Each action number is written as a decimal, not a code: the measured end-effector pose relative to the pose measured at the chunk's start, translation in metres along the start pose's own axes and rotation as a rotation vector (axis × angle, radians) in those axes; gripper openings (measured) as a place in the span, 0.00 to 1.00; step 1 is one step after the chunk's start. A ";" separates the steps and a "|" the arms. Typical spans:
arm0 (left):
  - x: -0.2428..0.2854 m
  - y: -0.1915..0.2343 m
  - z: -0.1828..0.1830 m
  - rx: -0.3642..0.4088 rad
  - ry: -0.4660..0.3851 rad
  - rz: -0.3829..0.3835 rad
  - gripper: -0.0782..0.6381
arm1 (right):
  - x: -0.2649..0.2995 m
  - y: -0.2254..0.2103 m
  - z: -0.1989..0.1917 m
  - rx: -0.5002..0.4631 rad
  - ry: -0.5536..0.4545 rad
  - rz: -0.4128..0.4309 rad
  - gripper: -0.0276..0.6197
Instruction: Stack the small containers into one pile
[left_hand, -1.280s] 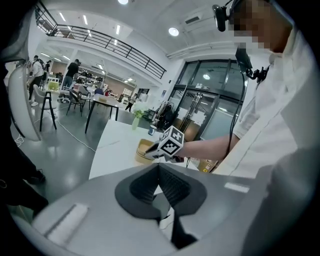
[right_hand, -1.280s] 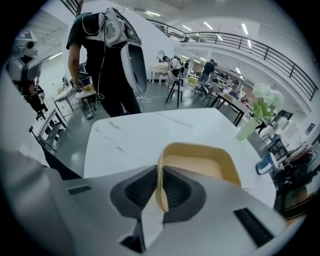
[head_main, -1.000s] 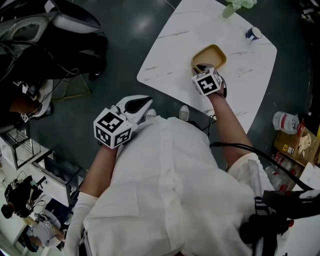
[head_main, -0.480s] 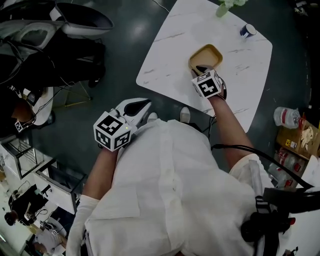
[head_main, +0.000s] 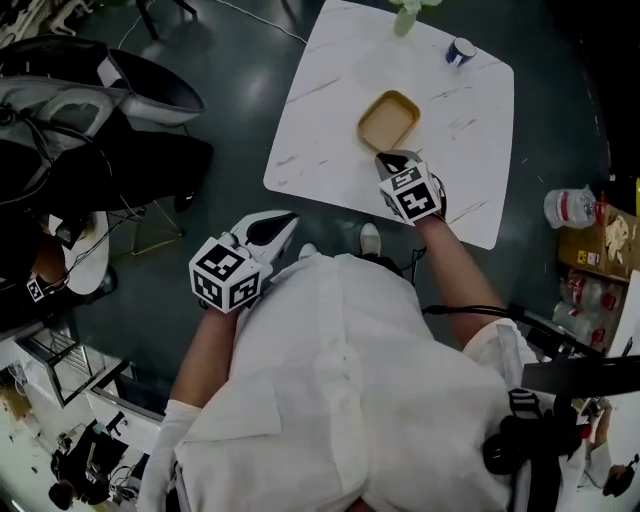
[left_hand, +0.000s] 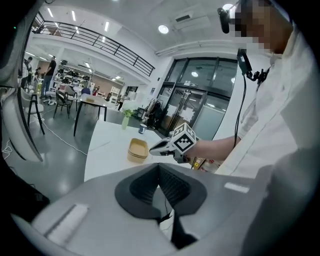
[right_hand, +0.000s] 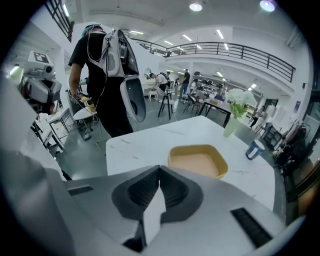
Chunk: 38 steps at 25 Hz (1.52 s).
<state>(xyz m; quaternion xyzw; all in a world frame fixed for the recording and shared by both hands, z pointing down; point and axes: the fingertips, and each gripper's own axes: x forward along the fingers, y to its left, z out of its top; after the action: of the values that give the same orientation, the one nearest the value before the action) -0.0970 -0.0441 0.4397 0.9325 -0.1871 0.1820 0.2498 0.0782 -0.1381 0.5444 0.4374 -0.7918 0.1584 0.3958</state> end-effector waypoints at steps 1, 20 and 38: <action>0.000 -0.001 0.000 0.006 0.004 -0.010 0.12 | -0.005 0.005 -0.003 0.017 -0.004 0.001 0.05; 0.017 -0.055 -0.014 0.166 0.098 -0.240 0.12 | -0.108 0.094 -0.031 0.190 -0.147 -0.042 0.05; -0.001 -0.067 -0.042 0.185 0.120 -0.280 0.12 | -0.138 0.144 -0.043 0.232 -0.179 -0.063 0.05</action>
<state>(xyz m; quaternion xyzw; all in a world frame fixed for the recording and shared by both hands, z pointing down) -0.0786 0.0327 0.4468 0.9559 -0.0224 0.2172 0.1963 0.0236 0.0475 0.4800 0.5171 -0.7863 0.1966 0.2752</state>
